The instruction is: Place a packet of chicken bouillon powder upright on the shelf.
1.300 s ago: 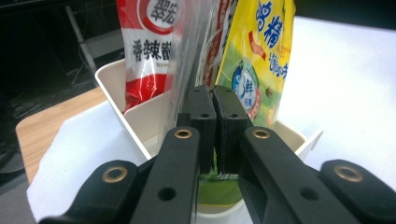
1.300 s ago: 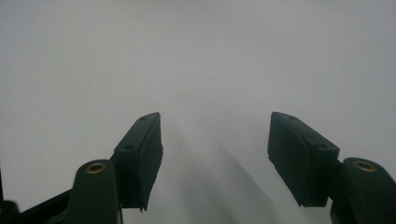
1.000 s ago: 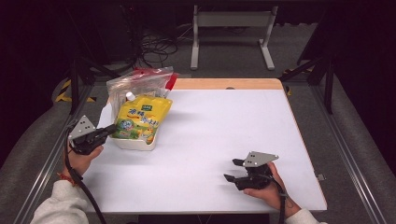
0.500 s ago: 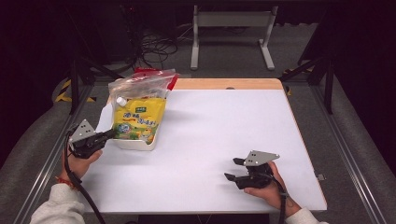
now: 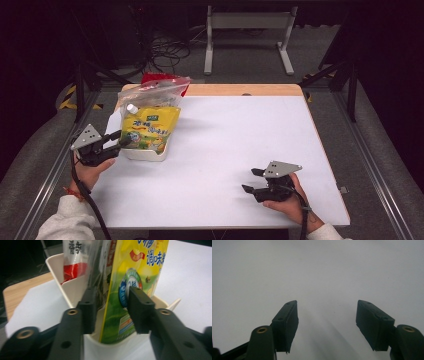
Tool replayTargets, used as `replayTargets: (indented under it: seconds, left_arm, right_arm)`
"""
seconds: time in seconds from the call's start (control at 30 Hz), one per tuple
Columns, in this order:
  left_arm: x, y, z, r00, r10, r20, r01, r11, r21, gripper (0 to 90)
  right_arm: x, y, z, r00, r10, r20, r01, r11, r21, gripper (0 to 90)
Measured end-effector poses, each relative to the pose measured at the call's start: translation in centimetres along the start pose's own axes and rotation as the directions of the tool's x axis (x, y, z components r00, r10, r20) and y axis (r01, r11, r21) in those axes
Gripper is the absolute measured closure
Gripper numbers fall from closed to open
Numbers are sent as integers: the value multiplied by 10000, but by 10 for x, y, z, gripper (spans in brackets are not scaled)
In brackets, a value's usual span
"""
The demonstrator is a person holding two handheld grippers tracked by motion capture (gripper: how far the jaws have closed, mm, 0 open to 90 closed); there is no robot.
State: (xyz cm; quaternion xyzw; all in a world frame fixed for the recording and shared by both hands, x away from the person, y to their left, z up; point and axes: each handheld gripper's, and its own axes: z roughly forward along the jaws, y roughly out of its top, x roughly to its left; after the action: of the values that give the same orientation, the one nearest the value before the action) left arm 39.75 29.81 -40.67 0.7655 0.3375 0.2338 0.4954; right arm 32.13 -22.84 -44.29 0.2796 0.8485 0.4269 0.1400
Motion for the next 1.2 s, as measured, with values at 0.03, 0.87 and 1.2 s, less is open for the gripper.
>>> replayTargets:
  seconds: [0.03, 0.87, 1.2]
  left_arm:
    - [-1, 1, 2, 10000, -51, 38, 51, 10000, -58, 542]
    - [-3, -5, 6, 9996, 268, 35, -270, 9979, 585, 872]
    - [-8, -9, 0, 9994, 22, -338, -16, 9998, 191, 799]
  right_arm:
    - [0, 0, 0, 10000, -4, 9, 4, 10000, 14, 340]
    - [0, 0, -2, 10000, -25, 48, 25, 10000, -35, 340]
    - [0, 3, -5, 9997, -161, 174, 163, 9998, -118, 340]
